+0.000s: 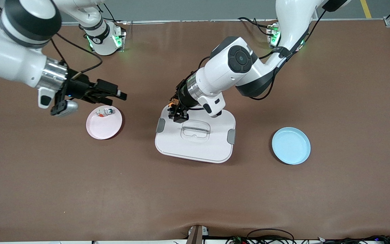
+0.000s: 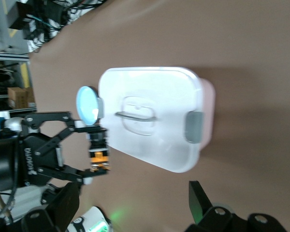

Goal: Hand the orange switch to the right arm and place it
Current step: 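Grasp the switch with the right gripper from the left gripper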

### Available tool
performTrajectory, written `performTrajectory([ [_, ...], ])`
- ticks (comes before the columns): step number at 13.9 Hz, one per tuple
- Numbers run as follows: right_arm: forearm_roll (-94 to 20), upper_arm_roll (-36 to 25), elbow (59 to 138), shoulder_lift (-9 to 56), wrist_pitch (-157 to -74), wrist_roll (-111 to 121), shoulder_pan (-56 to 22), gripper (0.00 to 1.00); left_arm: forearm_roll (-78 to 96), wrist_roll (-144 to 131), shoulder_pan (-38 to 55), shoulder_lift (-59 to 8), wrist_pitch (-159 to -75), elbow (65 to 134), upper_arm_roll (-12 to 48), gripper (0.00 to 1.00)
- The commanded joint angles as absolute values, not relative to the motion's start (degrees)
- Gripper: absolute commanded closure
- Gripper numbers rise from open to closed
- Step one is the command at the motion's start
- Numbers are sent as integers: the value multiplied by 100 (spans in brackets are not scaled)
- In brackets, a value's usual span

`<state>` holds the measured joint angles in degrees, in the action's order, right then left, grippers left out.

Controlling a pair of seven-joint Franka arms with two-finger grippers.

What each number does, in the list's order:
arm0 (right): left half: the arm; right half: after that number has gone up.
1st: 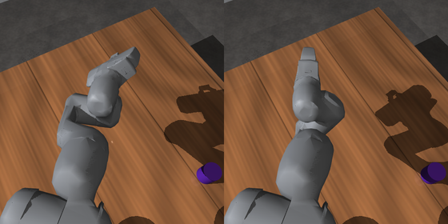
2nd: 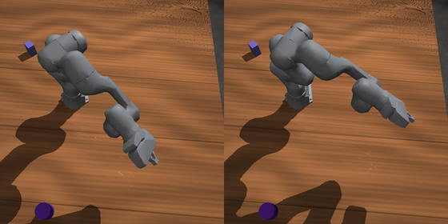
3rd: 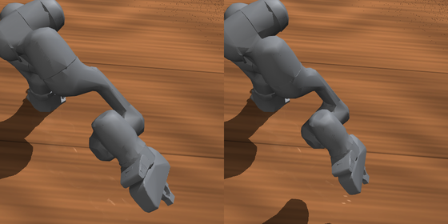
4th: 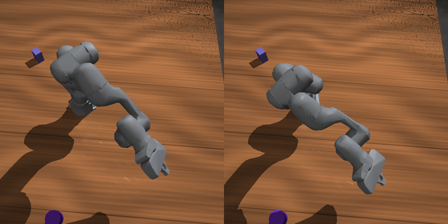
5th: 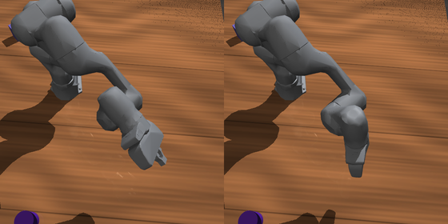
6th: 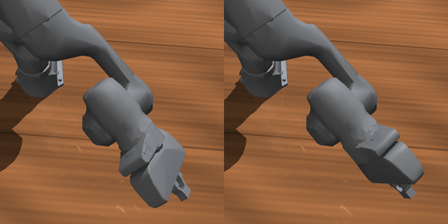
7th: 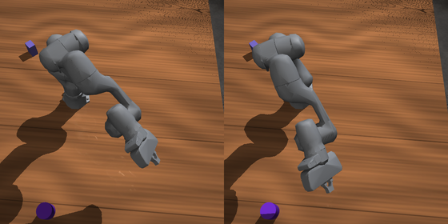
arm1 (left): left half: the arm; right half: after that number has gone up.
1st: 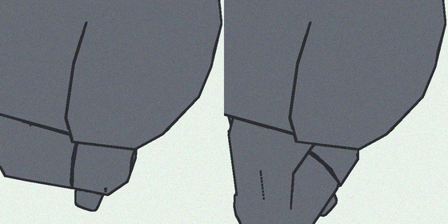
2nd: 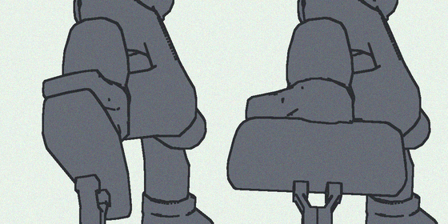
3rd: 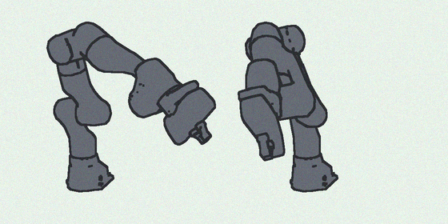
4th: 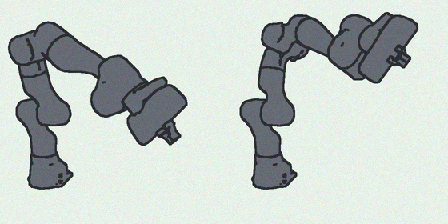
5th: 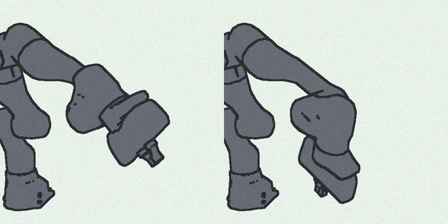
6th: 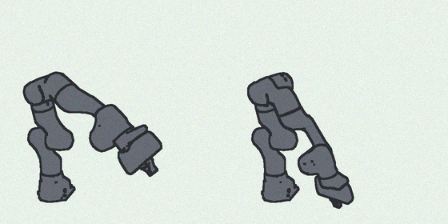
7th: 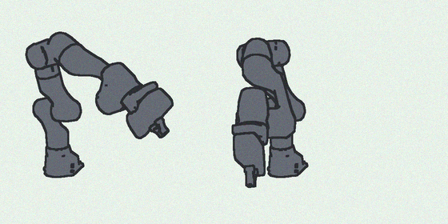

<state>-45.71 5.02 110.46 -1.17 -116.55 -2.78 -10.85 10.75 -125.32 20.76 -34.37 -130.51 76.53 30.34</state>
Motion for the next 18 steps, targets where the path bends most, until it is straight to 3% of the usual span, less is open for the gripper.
performTrajectory([
  [1, -5070, 448, 11399, -290, -12189, 42, -1624, 0, 1151, -12647, 2180, -3507, -13008, 7479, 3023, 100],
  [10, -5326, 448, 11417, 351, -13130, 237, -2197, 0, 1134, -12647, 2171, -3480, -13008, 7479, 3015, 100],
  [18, -5713, 448, 11461, 545, -13535, 272, -2469, 0, 1125, -12647, 2162, -3401, -12999, 7479, 3015, 100],
])
